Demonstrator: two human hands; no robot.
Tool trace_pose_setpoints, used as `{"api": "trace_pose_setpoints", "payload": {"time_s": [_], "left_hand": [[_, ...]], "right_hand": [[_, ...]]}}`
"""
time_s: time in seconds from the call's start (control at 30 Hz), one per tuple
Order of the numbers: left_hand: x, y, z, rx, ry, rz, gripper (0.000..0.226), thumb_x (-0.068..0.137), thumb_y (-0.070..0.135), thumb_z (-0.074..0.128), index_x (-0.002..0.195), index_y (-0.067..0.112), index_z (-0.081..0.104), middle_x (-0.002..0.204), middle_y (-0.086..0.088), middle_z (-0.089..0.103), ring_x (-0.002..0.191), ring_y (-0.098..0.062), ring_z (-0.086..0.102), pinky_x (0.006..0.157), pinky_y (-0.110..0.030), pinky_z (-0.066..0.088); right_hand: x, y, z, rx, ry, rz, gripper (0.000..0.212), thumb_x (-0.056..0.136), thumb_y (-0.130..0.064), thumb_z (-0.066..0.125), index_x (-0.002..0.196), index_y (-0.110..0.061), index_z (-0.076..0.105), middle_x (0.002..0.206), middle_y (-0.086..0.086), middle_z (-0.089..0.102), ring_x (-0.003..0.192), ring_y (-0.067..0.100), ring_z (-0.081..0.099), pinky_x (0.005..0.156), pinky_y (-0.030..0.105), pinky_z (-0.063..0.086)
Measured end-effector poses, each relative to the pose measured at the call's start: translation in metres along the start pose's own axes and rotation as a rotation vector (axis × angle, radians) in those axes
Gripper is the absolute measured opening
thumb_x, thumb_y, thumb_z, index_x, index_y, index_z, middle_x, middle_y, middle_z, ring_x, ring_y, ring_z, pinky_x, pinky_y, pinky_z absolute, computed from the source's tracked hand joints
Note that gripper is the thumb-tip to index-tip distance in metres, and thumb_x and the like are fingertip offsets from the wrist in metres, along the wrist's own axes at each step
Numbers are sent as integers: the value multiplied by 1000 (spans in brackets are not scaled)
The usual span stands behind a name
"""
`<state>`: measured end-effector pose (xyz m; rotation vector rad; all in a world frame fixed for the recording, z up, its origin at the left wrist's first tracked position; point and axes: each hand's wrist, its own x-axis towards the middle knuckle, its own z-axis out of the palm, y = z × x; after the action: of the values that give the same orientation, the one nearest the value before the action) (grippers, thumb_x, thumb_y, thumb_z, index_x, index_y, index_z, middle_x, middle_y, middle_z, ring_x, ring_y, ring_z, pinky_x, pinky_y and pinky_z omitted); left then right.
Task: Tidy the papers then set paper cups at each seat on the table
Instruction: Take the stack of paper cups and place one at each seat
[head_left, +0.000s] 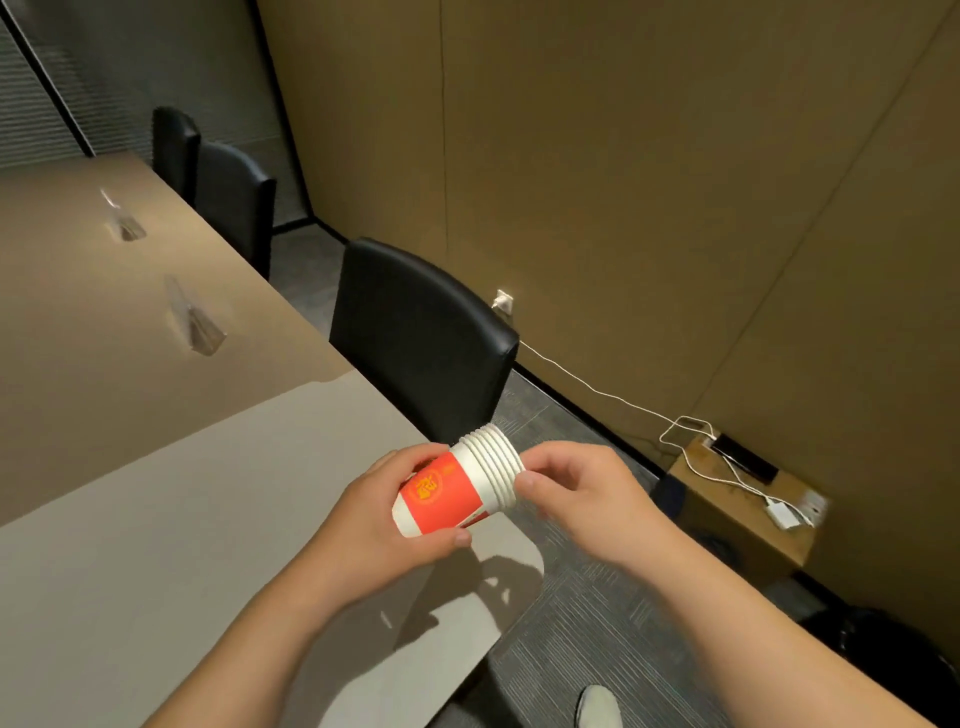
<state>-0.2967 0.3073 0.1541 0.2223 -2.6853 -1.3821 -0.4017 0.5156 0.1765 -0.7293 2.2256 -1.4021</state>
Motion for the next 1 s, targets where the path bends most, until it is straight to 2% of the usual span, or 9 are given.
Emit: {"api": "trace_pose_setpoints", "payload": {"time_s": [0.13, 0.23, 0.4, 0.5, 0.6, 0.67, 0.8, 0.9, 1.0], "left_hand": [[67, 35, 31, -21, -8, 36, 69, 67, 35, 87, 123, 47, 50, 115, 27, 54, 104, -1, 59, 70, -14, 55], [125, 65, 56, -17, -7, 109, 66, 63, 47, 86, 119, 51, 52, 114, 28, 57, 104, 1, 60, 75, -13, 54], [215, 109, 92, 23, 8, 179, 73, 61, 58, 79, 128, 42, 56, 117, 20, 62, 106, -2, 61, 83, -15, 51], [260, 122, 102, 36, 58, 207, 72, 60, 58, 79, 127, 43, 57, 115, 20, 64, 105, -2, 62, 85, -14, 49], [309, 122, 106, 44, 75, 196, 73, 60, 61, 77, 128, 44, 56, 116, 17, 67, 105, -4, 64, 88, -20, 51], [339, 121, 102, 64, 66, 185, 74, 61, 64, 76, 129, 45, 55, 115, 16, 68, 102, -5, 66, 86, -21, 52], [408, 106, 95, 54, 124, 158, 72, 61, 64, 76, 128, 48, 55, 112, 14, 69, 98, -9, 67, 83, -22, 54], [459, 89, 93, 1, 164, 119, 72, 60, 65, 77, 127, 50, 55, 110, 13, 70, 95, -11, 68, 81, -29, 57], [522, 73, 74, 4, 206, 62, 73, 57, 73, 73, 125, 55, 54, 109, 16, 70, 93, -7, 68, 81, -34, 58]], "right_hand": [[23, 24, -70, 109, 102, -33, 16, 89, -9, 64, 91, -20, 75, 85, 1, 75, 68, 6, 64, 65, 25, 54], [50, 42, -125, 181, 149, -59, 13, 88, -4, 66, 91, -12, 76, 82, 2, 74, 66, 2, 62, 61, 22, 51], [103, 68, -218, 211, 163, -88, 11, 87, -4, 68, 88, -13, 74, 84, 13, 73, 67, 12, 60, 61, 31, 48], [138, 71, -257, 222, 144, -117, 7, 87, -6, 69, 86, -11, 73, 72, 14, 67, 62, 18, 54, 58, 32, 44], [184, 79, -284, 265, 133, -118, 6, 86, -5, 70, 83, -10, 71, 66, 7, 61, 60, 18, 50, 56, 31, 40], [216, 81, -295, 270, 108, -135, 8, 85, -9, 71, 80, -16, 71, 68, 8, 62, 61, 19, 50, 59, 35, 42], [294, 85, -317, 239, 76, -154, 19, 86, -4, 70, 76, -20, 68, 67, 8, 61, 59, 17, 50, 55, 30, 41], [359, 87, -333, 217, 0, -164, 24, 85, -4, 71, 73, -25, 69, 66, 3, 63, 59, 15, 51, 57, 33, 43], [438, 82, -347, 236, -64, -152, 24, 85, -1, 70, 74, -22, 68, 64, -7, 66, 59, 8, 55, 57, 24, 47]]}}
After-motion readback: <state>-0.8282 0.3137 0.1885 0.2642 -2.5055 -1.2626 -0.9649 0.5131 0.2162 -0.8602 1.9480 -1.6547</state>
